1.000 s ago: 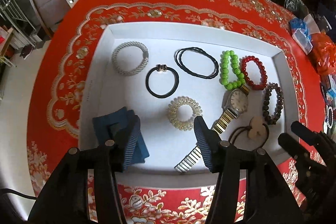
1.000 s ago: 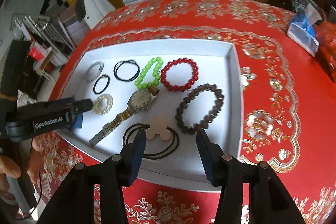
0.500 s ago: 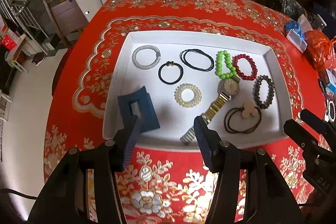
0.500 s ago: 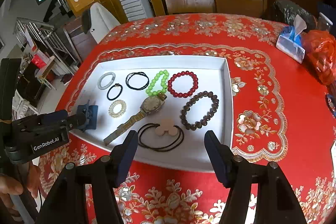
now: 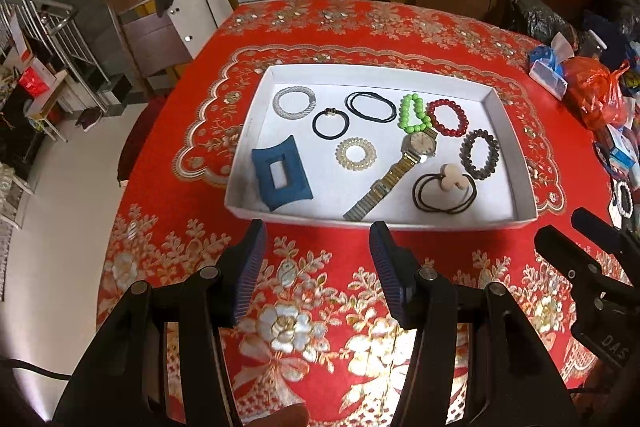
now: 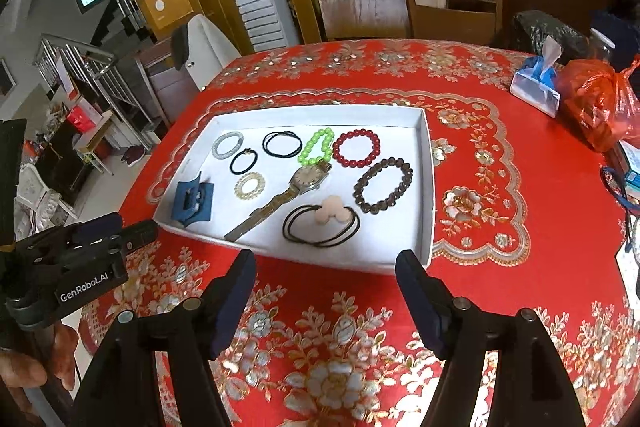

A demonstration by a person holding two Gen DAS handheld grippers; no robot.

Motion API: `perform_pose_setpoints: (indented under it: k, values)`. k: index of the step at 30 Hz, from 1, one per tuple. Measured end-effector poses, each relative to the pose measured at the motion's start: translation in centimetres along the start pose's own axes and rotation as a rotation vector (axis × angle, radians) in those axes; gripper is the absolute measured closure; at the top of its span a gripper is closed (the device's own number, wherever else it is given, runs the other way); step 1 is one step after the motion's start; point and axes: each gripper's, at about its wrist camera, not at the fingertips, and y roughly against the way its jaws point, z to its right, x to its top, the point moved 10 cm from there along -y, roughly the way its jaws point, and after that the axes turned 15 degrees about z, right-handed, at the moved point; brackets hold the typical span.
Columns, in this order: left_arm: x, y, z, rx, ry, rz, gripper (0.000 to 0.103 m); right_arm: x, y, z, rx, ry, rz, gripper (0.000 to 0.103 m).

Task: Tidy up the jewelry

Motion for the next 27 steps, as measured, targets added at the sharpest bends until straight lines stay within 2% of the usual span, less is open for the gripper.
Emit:
perform_pose_setpoints:
  k: [12,27]
  values:
    - [-1.2,4.3,-1.3,0.028,0.029,0.063,0.05,-1.5,3.1,-2.1,0.02,0.036,0.008,0.033]
    - [-2.6,6.3,-1.3,0.038,0.034,0.077,0.05,-2.6,4.9,-2.9,0.036,0.056,0.017,0.032]
